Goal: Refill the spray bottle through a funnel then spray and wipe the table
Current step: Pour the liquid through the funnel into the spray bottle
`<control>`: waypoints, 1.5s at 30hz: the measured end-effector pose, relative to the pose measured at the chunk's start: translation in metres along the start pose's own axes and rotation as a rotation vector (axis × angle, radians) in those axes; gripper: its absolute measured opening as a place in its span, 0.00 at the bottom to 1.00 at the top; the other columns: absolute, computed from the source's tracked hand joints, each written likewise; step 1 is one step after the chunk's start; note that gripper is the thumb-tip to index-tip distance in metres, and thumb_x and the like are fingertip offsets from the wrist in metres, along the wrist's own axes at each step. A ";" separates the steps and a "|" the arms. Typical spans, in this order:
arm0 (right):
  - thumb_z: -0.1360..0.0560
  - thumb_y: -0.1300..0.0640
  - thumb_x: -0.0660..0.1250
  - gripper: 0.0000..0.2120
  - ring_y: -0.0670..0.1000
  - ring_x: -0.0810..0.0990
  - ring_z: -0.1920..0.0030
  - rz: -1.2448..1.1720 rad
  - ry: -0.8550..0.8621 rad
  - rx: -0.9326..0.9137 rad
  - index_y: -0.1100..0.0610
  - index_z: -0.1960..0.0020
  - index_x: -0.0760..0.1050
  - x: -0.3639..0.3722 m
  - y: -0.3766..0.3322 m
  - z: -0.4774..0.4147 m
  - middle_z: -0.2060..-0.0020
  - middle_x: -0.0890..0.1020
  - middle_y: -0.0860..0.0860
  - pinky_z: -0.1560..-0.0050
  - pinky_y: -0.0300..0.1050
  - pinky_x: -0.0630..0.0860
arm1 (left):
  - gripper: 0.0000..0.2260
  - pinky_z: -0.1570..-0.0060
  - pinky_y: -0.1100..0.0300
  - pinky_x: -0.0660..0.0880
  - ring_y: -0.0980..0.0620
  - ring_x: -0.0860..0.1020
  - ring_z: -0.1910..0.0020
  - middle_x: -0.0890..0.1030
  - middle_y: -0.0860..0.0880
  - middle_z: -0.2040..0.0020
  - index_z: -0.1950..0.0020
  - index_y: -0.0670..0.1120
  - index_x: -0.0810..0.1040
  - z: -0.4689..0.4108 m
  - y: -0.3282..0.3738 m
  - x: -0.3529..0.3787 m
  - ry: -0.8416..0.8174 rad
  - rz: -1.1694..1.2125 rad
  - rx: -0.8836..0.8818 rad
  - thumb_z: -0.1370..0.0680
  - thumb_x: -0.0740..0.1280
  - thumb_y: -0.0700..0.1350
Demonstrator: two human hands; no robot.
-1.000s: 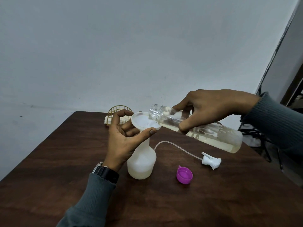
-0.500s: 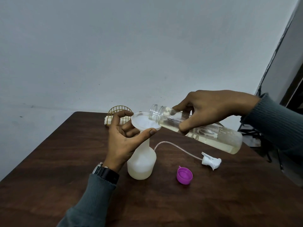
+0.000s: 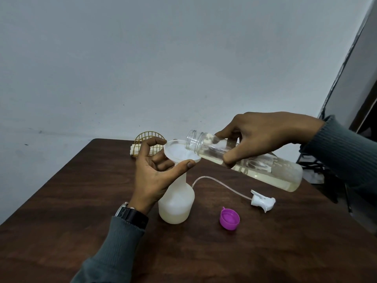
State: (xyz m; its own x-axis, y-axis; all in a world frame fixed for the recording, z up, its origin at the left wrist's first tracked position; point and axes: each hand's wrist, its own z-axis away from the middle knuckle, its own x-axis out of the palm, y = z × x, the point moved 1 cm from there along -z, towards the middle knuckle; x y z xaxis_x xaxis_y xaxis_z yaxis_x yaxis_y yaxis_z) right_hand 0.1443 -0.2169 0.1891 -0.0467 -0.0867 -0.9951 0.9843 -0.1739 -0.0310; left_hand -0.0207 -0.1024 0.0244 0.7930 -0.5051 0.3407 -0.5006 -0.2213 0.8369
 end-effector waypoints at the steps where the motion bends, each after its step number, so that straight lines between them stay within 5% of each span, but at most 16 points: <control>1: 0.37 0.34 0.74 0.33 0.33 0.79 0.64 0.003 -0.003 0.000 0.37 0.33 0.79 0.000 0.000 0.000 0.57 0.86 0.34 0.49 0.44 0.78 | 0.36 0.56 0.57 0.85 0.47 0.89 0.53 0.89 0.47 0.49 0.36 0.44 0.68 0.000 0.000 0.000 0.001 0.001 -0.001 0.39 0.80 0.38; 15: 0.36 0.34 0.74 0.30 0.30 0.78 0.62 0.023 0.001 0.010 0.37 0.34 0.80 0.000 -0.003 0.002 0.58 0.86 0.33 0.46 0.46 0.78 | 0.36 0.57 0.58 0.84 0.47 0.89 0.52 0.89 0.47 0.49 0.35 0.43 0.68 0.002 0.001 0.000 -0.003 0.014 -0.003 0.40 0.80 0.38; 22: 0.36 0.34 0.72 0.31 0.39 0.82 0.60 0.034 -0.027 0.007 0.38 0.34 0.80 -0.001 -0.006 0.003 0.56 0.87 0.34 0.41 0.52 0.80 | 0.37 0.56 0.57 0.85 0.46 0.89 0.52 0.89 0.46 0.48 0.34 0.42 0.68 0.000 -0.001 -0.001 -0.001 0.003 0.002 0.40 0.81 0.38; 32: 0.37 0.34 0.72 0.32 0.33 0.79 0.63 0.010 -0.022 0.007 0.38 0.33 0.80 -0.001 -0.006 0.002 0.57 0.87 0.34 0.43 0.47 0.79 | 0.36 0.59 0.59 0.83 0.46 0.89 0.52 0.89 0.46 0.47 0.35 0.43 0.68 0.000 0.000 -0.002 -0.002 0.009 0.001 0.39 0.81 0.38; 39: 0.36 0.34 0.72 0.31 0.41 0.83 0.61 0.017 -0.044 0.008 0.38 0.34 0.80 -0.002 -0.007 0.004 0.57 0.87 0.36 0.41 0.53 0.80 | 0.37 0.56 0.58 0.84 0.46 0.89 0.51 0.89 0.45 0.47 0.34 0.42 0.68 0.000 0.000 -0.002 -0.006 0.020 -0.002 0.39 0.81 0.37; 45: 0.37 0.34 0.73 0.33 0.31 0.79 0.65 0.006 -0.020 0.016 0.37 0.33 0.79 -0.001 -0.006 0.002 0.57 0.86 0.33 0.43 0.48 0.79 | 0.37 0.54 0.57 0.85 0.46 0.89 0.51 0.89 0.46 0.48 0.35 0.43 0.68 0.000 0.000 -0.002 -0.011 0.019 0.000 0.40 0.81 0.37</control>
State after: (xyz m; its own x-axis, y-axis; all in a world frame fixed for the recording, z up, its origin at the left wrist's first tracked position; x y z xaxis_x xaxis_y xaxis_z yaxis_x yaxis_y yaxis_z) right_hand 0.1382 -0.2174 0.1907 -0.0445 -0.1076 -0.9932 0.9817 -0.1889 -0.0235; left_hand -0.0223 -0.1008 0.0235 0.7797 -0.5181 0.3516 -0.5153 -0.2120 0.8304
